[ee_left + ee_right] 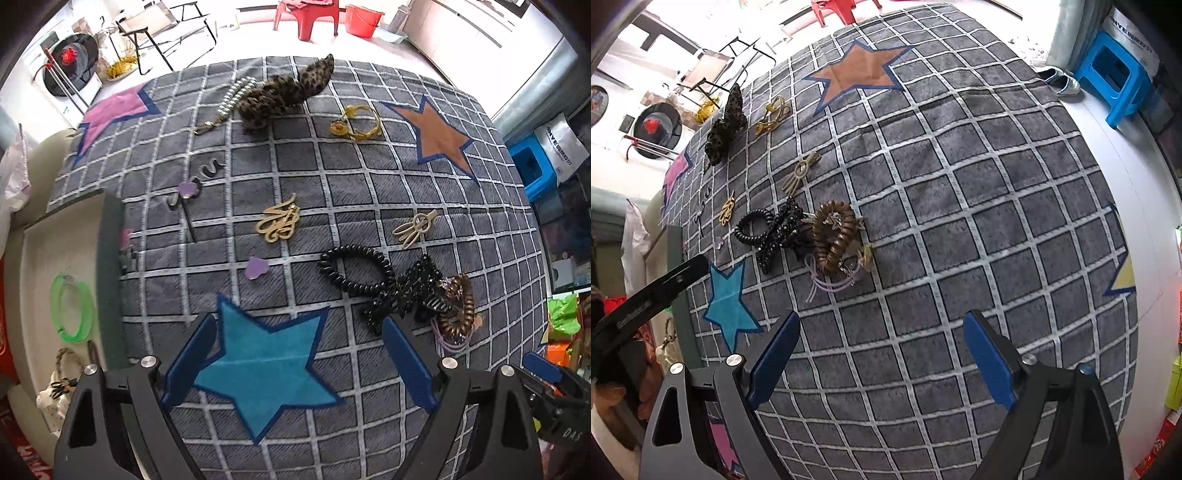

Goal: Organize jewelry
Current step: 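Grasp the black coiled hair tie with the left tool while the right tool grasps the brown coiled tie, then lift and carry both coiled hair ties over the white tray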

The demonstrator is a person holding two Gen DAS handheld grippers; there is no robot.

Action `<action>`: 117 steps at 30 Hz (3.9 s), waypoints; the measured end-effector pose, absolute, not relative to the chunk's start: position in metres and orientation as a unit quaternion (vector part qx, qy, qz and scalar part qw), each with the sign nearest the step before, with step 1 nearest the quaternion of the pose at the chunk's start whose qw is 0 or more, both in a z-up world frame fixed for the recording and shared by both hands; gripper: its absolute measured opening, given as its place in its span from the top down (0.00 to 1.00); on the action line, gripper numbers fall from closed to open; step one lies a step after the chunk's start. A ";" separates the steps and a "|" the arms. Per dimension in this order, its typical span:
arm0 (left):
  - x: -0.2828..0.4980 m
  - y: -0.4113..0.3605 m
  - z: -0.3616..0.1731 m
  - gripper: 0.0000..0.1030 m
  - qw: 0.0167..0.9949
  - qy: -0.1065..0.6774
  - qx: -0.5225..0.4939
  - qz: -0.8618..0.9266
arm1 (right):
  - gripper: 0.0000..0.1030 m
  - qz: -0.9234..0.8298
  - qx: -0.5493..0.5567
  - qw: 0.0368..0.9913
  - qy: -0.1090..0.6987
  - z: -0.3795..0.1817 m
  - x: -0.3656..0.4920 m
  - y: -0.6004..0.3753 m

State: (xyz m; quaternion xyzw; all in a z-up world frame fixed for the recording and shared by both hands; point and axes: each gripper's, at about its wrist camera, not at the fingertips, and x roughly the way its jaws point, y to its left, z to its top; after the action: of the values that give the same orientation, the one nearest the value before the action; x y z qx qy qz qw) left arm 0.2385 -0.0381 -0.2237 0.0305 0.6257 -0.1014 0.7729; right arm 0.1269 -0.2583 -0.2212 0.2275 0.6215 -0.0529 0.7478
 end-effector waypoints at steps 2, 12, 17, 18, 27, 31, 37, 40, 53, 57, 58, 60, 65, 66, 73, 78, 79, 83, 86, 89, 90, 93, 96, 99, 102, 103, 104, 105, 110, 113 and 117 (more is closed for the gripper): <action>0.242 -0.041 -0.230 0.10 0.770 0.629 0.026 -0.103 | 0.20 -0.052 0.230 0.748 0.621 -0.224 0.131 -0.257; 0.259 -0.057 -0.250 0.21 0.758 0.641 0.010 -0.116 | 0.35 -0.039 0.233 0.759 0.607 -0.232 0.155 -0.253; 0.264 -0.067 -0.255 0.21 0.760 0.637 0.016 -0.127 | 0.43 -0.017 0.217 0.763 0.608 -0.236 0.174 -0.245; 0.265 -0.069 -0.256 0.21 0.760 0.637 0.018 -0.128 | 0.46 -0.013 0.212 0.762 0.611 -0.239 0.178 -0.243; 0.263 -0.079 -0.266 0.55 0.755 0.640 0.023 -0.137 | 0.81 -0.008 0.199 0.751 0.629 -0.257 0.187 -0.237; 0.262 -0.086 -0.265 0.86 0.757 0.636 0.036 -0.149 | 0.89 -0.009 0.204 0.757 0.620 -0.253 0.184 -0.240; 0.255 -0.087 -0.252 0.89 0.766 0.620 0.041 -0.167 | 0.90 0.000 0.227 0.766 0.602 -0.239 0.177 -0.249; 0.251 -0.086 -0.243 0.88 0.771 0.612 0.046 -0.170 | 0.90 0.005 0.246 0.766 0.594 -0.232 0.173 -0.253; 0.222 -0.057 -0.208 0.88 0.774 0.606 0.037 -0.182 | 0.90 0.005 0.254 0.769 0.586 -0.203 0.150 -0.243; 0.209 -0.048 -0.198 0.88 0.773 0.606 0.039 -0.183 | 0.90 0.004 0.252 0.769 0.588 -0.194 0.141 -0.236; 0.205 -0.044 -0.195 0.88 0.773 0.606 0.038 -0.183 | 0.90 0.004 0.251 0.769 0.588 -0.192 0.138 -0.235; 0.199 -0.039 -0.190 0.88 0.774 0.605 0.035 -0.182 | 0.90 0.004 0.251 0.769 0.588 -0.188 0.134 -0.231; 0.185 -0.023 -0.176 0.88 0.777 0.602 0.031 -0.181 | 0.90 0.004 0.247 0.769 0.590 -0.180 0.128 -0.219; 0.182 -0.019 -0.173 0.88 0.778 0.601 0.030 -0.180 | 0.90 0.005 0.245 0.769 0.590 -0.178 0.126 -0.216; 0.167 0.012 -0.162 0.88 0.782 0.599 0.017 -0.171 | 0.90 0.013 0.233 0.770 0.594 -0.168 0.120 -0.189; 0.159 0.040 -0.157 0.88 0.785 0.598 0.005 -0.159 | 0.90 0.021 0.221 0.769 0.599 -0.164 0.118 -0.167; 0.158 0.047 -0.156 0.88 0.786 0.598 0.002 -0.155 | 0.90 0.023 0.219 0.769 0.600 -0.163 0.119 -0.163; 0.154 0.072 -0.154 0.88 0.790 0.597 -0.010 -0.140 | 0.90 0.033 0.208 0.769 0.604 -0.161 0.120 -0.143; 0.151 0.094 -0.153 0.88 0.792 0.596 -0.020 -0.128 | 0.90 0.043 0.201 0.769 0.606 -0.159 0.123 -0.126; 0.149 0.112 -0.151 0.88 0.795 0.594 -0.028 -0.117 | 0.90 0.055 0.191 0.769 0.607 -0.156 0.128 -0.107; 0.149 0.118 -0.151 0.88 0.796 0.594 -0.031 -0.114 | 0.90 0.058 0.188 0.770 0.607 -0.155 0.130 -0.101; 0.149 0.138 -0.149 0.88 0.799 0.591 -0.043 -0.102 | 0.90 0.073 0.178 0.771 0.607 -0.151 0.137 -0.081; 0.149 0.154 -0.146 0.88 0.802 0.588 -0.052 -0.093 | 0.90 0.087 0.166 0.772 0.607 -0.148 0.145 -0.060; 0.150 0.172 -0.146 0.88 0.805 0.584 -0.059 -0.082 | 0.90 0.100 0.156 0.774 0.606 -0.145 0.152 -0.042; 0.151 0.187 -0.145 0.88 0.807 0.582 -0.066 -0.073 | 0.90 0.114 0.144 0.774 0.606 -0.143 0.159 -0.022; 0.151 0.192 -0.146 0.88 0.808 0.581 -0.068 -0.070 | 0.90 0.117 0.141 0.774 0.606 -0.141 0.160 -0.017; 0.151 0.196 -0.146 0.88 0.808 0.581 -0.070 -0.067 | 0.90 0.122 0.137 0.774 0.605 -0.140 0.162 -0.010; 0.151 0.200 -0.146 0.88 0.808 0.581 -0.071 -0.065 | 0.90 0.126 0.134 0.775 0.605 -0.139 0.164 -0.005; 0.152 0.217 -0.149 0.88 0.810 0.579 -0.078 -0.055 | 0.90 0.142 0.122 0.774 0.605 -0.137 0.174 0.018; 0.152 0.226 -0.150 0.88 0.810 0.579 -0.083 -0.048 | 0.90 0.150 0.116 0.773 0.605 -0.136 0.179 0.030; 0.154 0.233 -0.153 0.88 0.810 0.578 -0.086 -0.043 | 0.90 0.158 0.110 0.772 0.606 -0.138 0.186 0.041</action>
State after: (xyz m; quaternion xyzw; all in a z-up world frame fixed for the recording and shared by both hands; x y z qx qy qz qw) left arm 0.1544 0.2331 -0.1531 -0.0856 0.5782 -0.0430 0.8102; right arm 0.1864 0.0411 -0.1377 0.1102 0.6061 0.1584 0.7716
